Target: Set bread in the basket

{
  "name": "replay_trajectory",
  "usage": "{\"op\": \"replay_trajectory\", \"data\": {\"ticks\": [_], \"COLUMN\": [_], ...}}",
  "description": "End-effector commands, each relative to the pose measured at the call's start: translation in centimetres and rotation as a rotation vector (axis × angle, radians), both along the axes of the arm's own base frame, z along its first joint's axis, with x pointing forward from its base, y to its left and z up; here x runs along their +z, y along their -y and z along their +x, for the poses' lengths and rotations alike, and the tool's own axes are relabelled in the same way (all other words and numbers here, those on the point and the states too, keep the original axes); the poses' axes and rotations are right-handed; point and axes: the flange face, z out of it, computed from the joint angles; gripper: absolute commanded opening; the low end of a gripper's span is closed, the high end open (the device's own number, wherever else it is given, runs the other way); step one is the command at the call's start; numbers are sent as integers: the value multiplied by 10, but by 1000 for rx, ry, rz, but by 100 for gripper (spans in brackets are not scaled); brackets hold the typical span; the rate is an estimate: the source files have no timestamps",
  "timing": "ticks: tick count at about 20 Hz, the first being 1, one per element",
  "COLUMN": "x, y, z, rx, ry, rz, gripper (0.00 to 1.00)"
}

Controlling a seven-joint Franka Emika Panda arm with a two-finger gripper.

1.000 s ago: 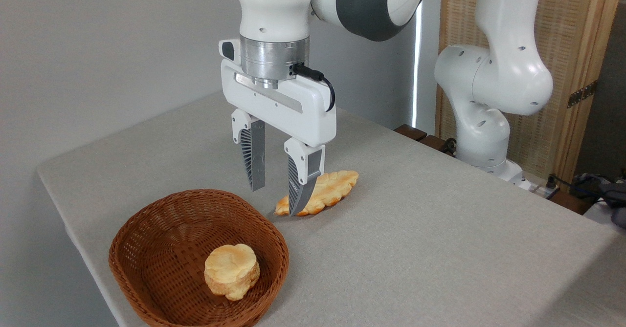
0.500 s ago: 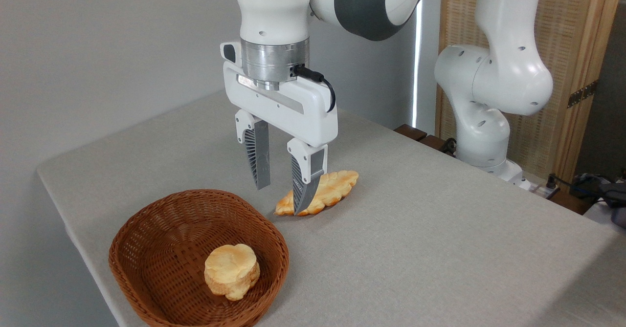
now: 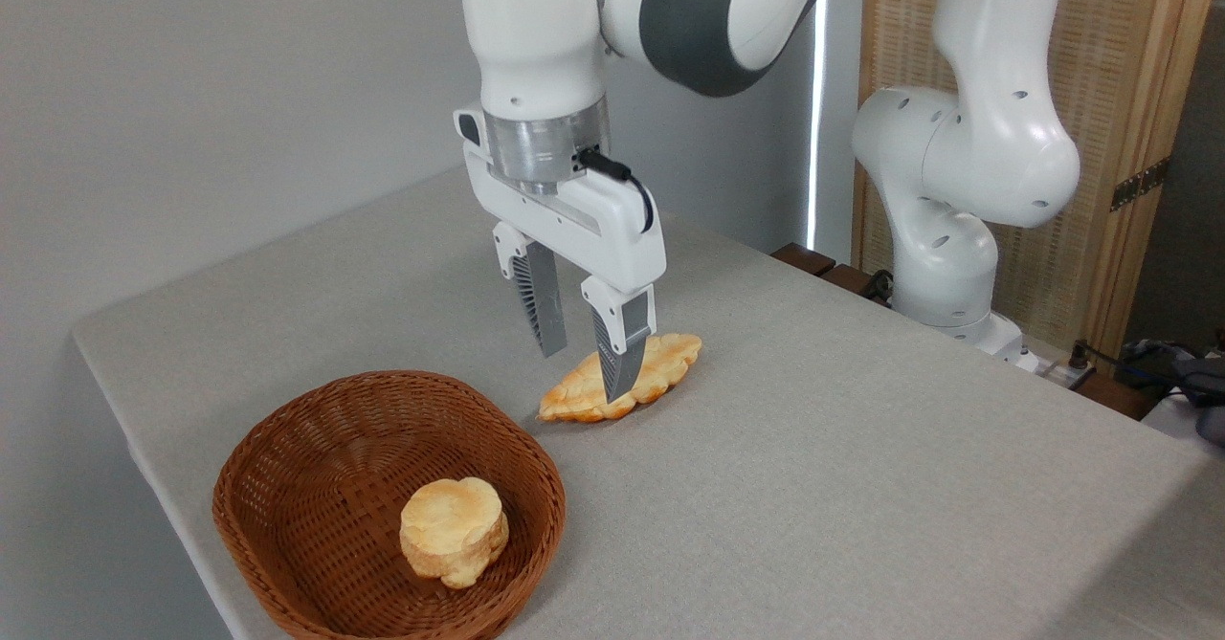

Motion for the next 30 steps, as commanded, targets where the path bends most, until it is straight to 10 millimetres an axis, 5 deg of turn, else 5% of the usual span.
{"op": "replay_trajectory", "data": {"ticks": [1, 12, 30], "x": [-16, -59, -82], "y": [16, 52, 57], "z": [-17, -12, -6], "rx": [-32, -63, -103], "ry": [-31, -91, -109], "rz": [-11, -61, -5], "gripper": [100, 100, 100]}}
